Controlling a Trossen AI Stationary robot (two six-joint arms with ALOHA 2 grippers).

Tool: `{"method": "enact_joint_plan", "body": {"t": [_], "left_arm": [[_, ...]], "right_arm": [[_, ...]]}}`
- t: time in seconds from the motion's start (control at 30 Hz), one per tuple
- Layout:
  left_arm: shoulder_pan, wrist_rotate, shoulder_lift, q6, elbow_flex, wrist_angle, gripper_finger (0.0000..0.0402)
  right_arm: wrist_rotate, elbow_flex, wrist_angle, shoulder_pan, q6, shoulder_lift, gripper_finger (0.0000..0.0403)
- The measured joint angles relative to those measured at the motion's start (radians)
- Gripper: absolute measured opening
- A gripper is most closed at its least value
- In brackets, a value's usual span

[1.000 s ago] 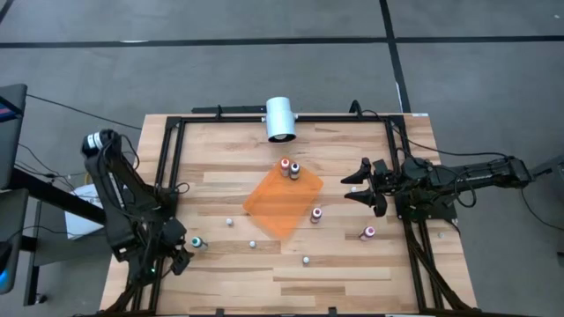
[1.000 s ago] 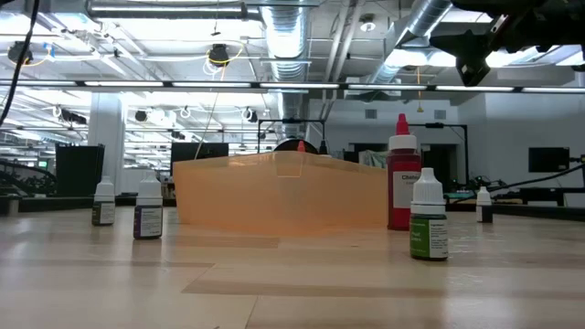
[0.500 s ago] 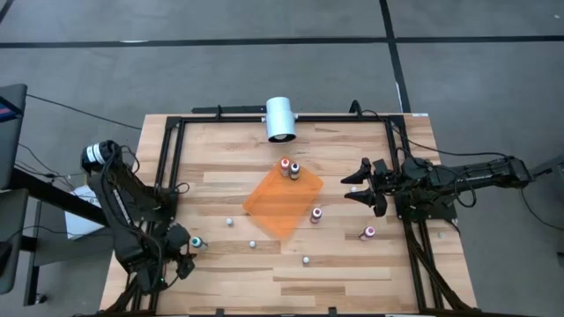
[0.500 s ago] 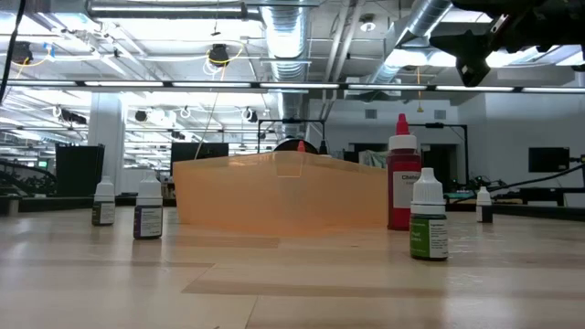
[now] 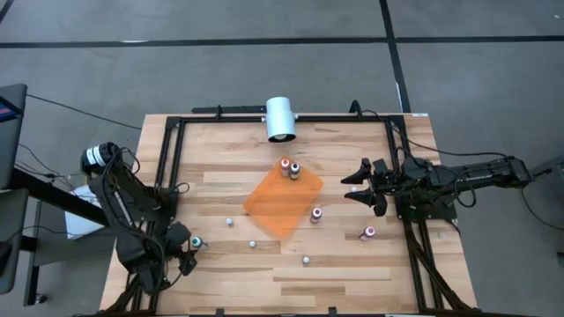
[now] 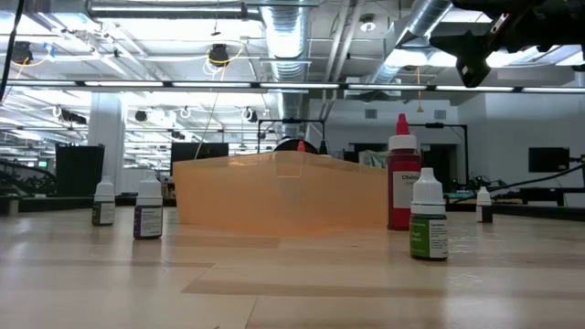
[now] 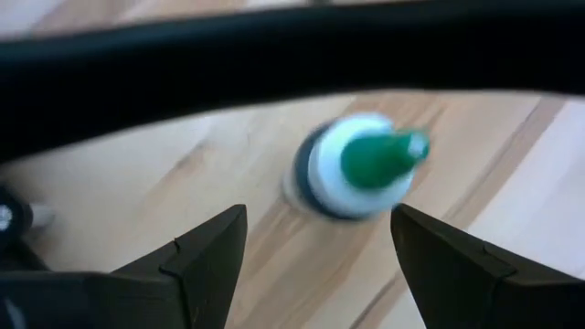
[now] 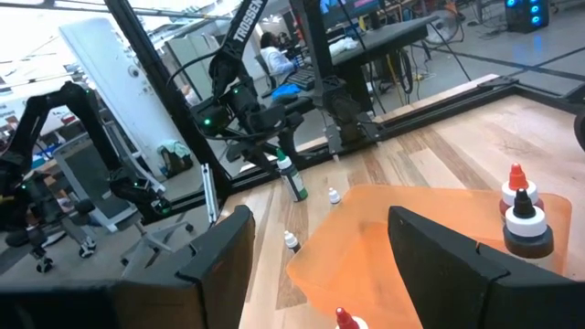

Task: Pick & Place food coloring
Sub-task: Put the big green food coloring bottle into the orange bin

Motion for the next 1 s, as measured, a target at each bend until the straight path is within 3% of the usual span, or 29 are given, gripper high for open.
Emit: {"method": "enact_joint_plan", "body": {"t": [0.53, 1.0], "left_arm": [[0.083, -0.049, 0.0, 0.099, 0.0, -0.026, 0.0259], [0.084, -0.048, -0.001, 0.073, 0.0, -0.025, 0.0174]], "right_arm": [[0.0, 0.0, 0.0, 0.0, -0.001, 0.0, 0.024], [0.0, 0.0, -0.001, 0.0, -0.003, 0.0, 0.024]]}}
